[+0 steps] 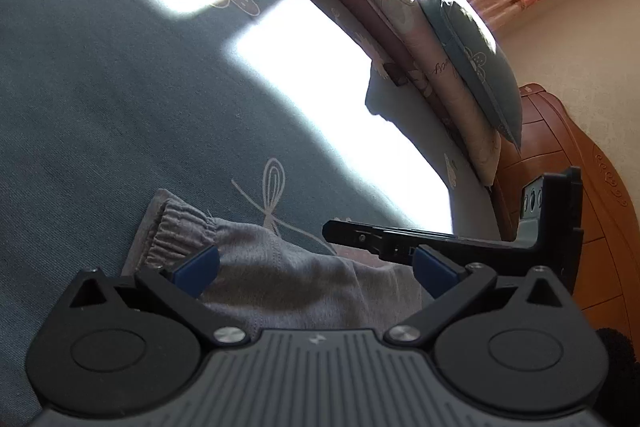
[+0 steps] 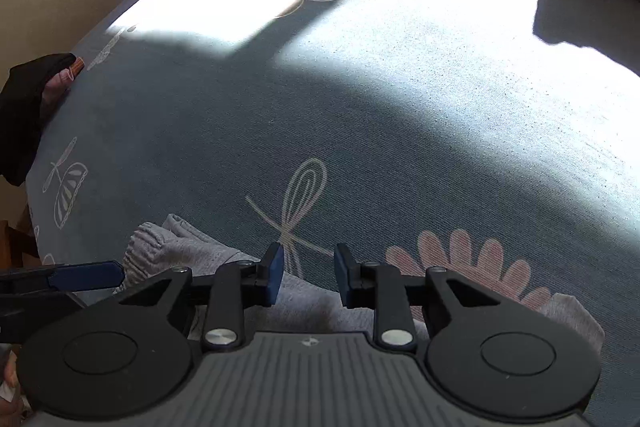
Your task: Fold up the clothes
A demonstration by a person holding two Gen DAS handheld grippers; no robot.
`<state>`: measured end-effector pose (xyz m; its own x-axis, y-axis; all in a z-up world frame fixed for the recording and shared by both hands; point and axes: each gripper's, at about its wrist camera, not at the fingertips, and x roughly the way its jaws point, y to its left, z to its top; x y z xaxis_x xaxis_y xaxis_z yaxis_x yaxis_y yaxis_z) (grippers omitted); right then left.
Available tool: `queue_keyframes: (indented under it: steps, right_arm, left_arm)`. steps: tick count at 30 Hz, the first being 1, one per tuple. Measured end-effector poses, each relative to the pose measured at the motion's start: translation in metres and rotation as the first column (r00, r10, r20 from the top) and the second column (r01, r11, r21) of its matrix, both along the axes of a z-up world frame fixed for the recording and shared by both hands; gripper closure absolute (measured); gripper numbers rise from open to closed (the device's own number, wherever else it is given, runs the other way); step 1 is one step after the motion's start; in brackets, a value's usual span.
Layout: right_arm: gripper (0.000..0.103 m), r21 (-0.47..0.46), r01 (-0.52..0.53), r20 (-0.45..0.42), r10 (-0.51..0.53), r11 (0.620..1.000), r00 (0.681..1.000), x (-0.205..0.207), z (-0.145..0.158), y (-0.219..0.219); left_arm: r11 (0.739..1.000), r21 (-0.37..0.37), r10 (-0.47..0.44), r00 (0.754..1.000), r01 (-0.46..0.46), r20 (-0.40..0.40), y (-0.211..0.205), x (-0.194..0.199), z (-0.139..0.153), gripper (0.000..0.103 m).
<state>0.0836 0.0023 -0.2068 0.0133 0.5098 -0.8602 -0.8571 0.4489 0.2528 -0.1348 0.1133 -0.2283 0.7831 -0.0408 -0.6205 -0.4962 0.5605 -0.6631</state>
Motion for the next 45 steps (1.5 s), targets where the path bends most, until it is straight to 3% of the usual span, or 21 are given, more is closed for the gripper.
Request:
queue_keyframes:
  steps: [4, 10, 13, 19, 23, 29, 32, 35, 37, 39, 42, 45]
  right_arm:
    - [0.063, -0.031, 0.072, -0.008, -0.072, 0.997, 0.997, 0.015, 0.010, -0.041]
    - [0.063, -0.105, 0.177, -0.049, -0.183, 0.979, 0.982, 0.029, -0.018, -0.077]
    - [0.061, -0.111, 0.209, -0.064, -0.217, 0.972, 0.974, 0.037, -0.024, -0.082]
    - [0.056, -0.140, 0.204, -0.083, -0.217, 0.969, 0.973, 0.037, -0.017, -0.083]
    - [0.051, -0.161, 0.218, -0.097, -0.235, 0.963, 0.967, 0.037, -0.013, -0.089]
    - [0.049, -0.169, 0.235, -0.100, -0.254, 0.957, 0.962, 0.038, -0.009, -0.105]
    - [0.049, -0.170, 0.239, -0.084, -0.255, 0.956, 0.963, 0.035, -0.005, -0.118]
    - [0.049, -0.106, 0.241, -0.096, -0.251, 0.965, 0.963, 0.025, 0.004, -0.144]
    - [0.049, -0.063, 0.220, -0.131, -0.226, 0.974, 0.965, 0.013, 0.006, -0.160]
    - [0.049, -0.046, 0.183, -0.150, -0.188, 0.982, 0.971, -0.001, 0.005, -0.171]
    - [0.049, -0.065, 0.107, -0.175, -0.117, 0.992, 0.978, -0.028, -0.007, -0.179]
    - [0.049, -0.093, 0.073, -0.210, -0.091, 0.993, 0.974, -0.048, -0.020, -0.186]
  left_arm:
    - [0.997, 0.031, -0.071, 0.996, 0.073, -0.060, -0.008, 0.027, 0.000, 0.001]
    - [0.989, 0.044, -0.135, 0.977, 0.143, -0.163, -0.015, 0.058, -0.026, 0.001]
    - [0.989, 0.031, -0.135, 0.972, 0.143, -0.193, -0.012, 0.066, -0.023, 0.002]
    - [0.987, 0.014, -0.154, 0.974, 0.159, -0.164, -0.020, 0.076, 0.010, 0.001]
    - [0.982, -0.026, -0.190, 0.963, 0.188, -0.193, -0.030, 0.093, -0.002, 0.001]
    - [0.991, -0.048, -0.132, 0.957, 0.124, -0.259, -0.025, 0.104, -0.029, 0.001]
    - [0.992, -0.027, -0.127, 0.960, 0.124, -0.251, -0.027, 0.102, -0.017, 0.001]
    - [0.988, 0.009, -0.150, 0.959, 0.157, -0.241, -0.035, 0.095, 0.001, 0.001]
    - [0.981, 0.034, -0.174, 0.952, 0.189, -0.253, -0.047, 0.083, 0.005, 0.001]
    - [0.964, 0.109, -0.204, 0.939, 0.242, -0.278, -0.067, 0.067, 0.005, 0.001]
    - [0.914, 0.226, -0.262, 0.915, 0.337, -0.307, -0.096, 0.042, 0.002, 0.001]
    - [0.883, 0.232, -0.320, 0.885, 0.408, -0.337, -0.115, 0.019, -0.007, 0.001]
